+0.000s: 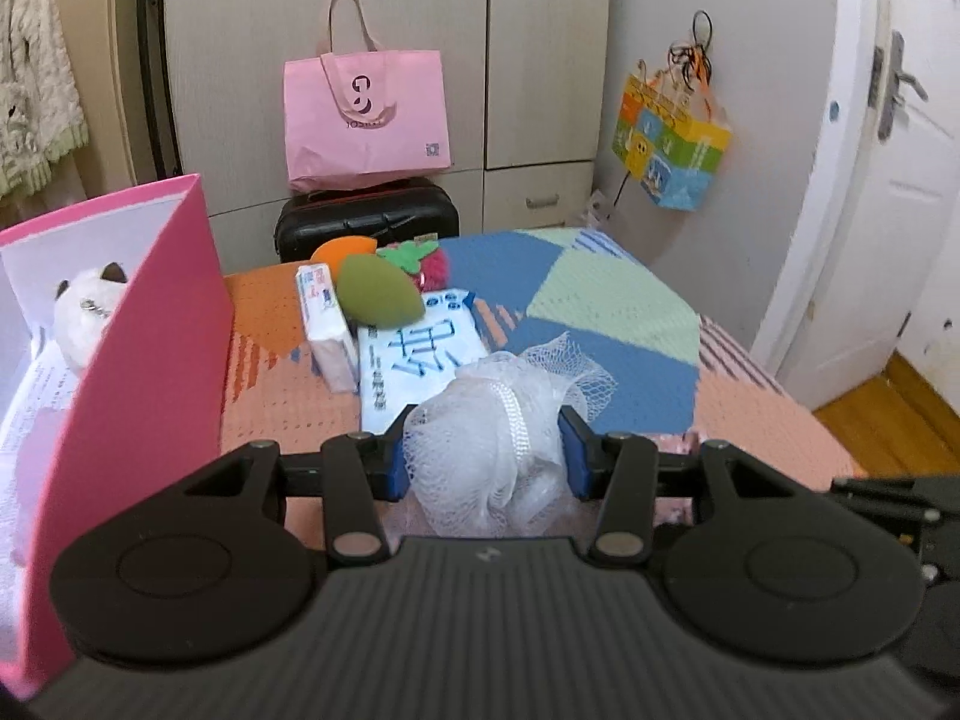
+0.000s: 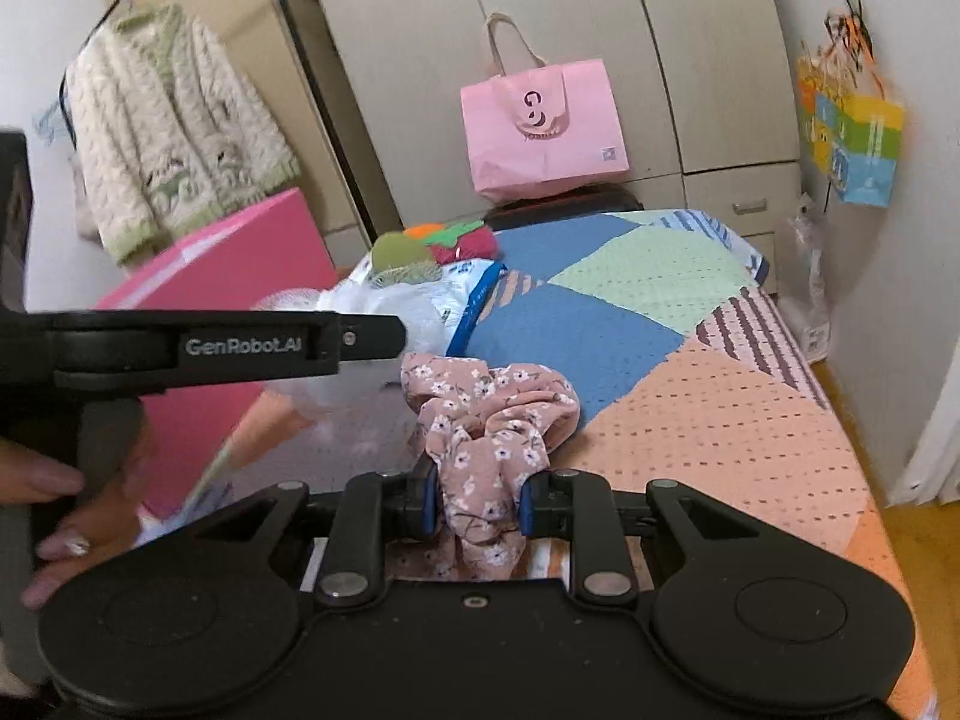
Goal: Organize soft objects
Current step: 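Carry the bath puff and scrunchie with both grippers over the pink box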
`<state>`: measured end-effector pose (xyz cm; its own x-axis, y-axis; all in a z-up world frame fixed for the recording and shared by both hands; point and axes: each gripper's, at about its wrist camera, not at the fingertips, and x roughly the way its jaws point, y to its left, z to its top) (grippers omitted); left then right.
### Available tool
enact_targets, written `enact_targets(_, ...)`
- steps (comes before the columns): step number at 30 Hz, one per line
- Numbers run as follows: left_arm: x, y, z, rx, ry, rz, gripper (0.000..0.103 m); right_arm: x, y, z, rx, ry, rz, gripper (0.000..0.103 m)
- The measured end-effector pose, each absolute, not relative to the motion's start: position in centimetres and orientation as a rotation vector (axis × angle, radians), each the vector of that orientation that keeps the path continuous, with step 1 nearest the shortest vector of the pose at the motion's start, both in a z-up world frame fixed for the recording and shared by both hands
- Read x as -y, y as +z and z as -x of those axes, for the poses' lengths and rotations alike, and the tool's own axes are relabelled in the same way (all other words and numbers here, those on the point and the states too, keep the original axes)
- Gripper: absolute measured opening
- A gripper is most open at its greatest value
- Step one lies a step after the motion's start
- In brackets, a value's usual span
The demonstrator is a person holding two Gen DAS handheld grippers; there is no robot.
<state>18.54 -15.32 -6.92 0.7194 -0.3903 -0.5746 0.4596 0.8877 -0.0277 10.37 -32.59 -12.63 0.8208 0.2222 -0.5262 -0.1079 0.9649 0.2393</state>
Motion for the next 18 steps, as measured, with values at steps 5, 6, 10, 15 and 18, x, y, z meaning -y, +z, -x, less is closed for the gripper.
enact_targets(5,14.1,-7.0,-16.8,-0.656,-0.492,-0.135,0.046,31.8,-12.1,-8.9,-0.611,0.214,-0.180,0.028)
enact_targets(6,13.8,-7.1,-16.5,-0.671,-0.499,-0.134,0.046,31.6,-11.9,-8.7,-0.619,0.217,-0.173,0.028)
enact_targets(10,12.4,-7.3,-15.1,-0.712,-0.465,-0.164,0.046,30.6,-11.5,-7.7,-0.655,0.238,-0.144,0.028)
enact_targets(15,10.0,-7.0,-13.4,-0.765,-0.498,-0.141,0.046,29.5,-10.7,-6.4,-0.678,0.293,-0.139,0.028)
enact_targets(18,8.8,-6.4,-12.2,-0.767,-0.499,-0.156,0.046,28.9,-10.1,-5.7,-0.702,0.330,-0.136,0.028)
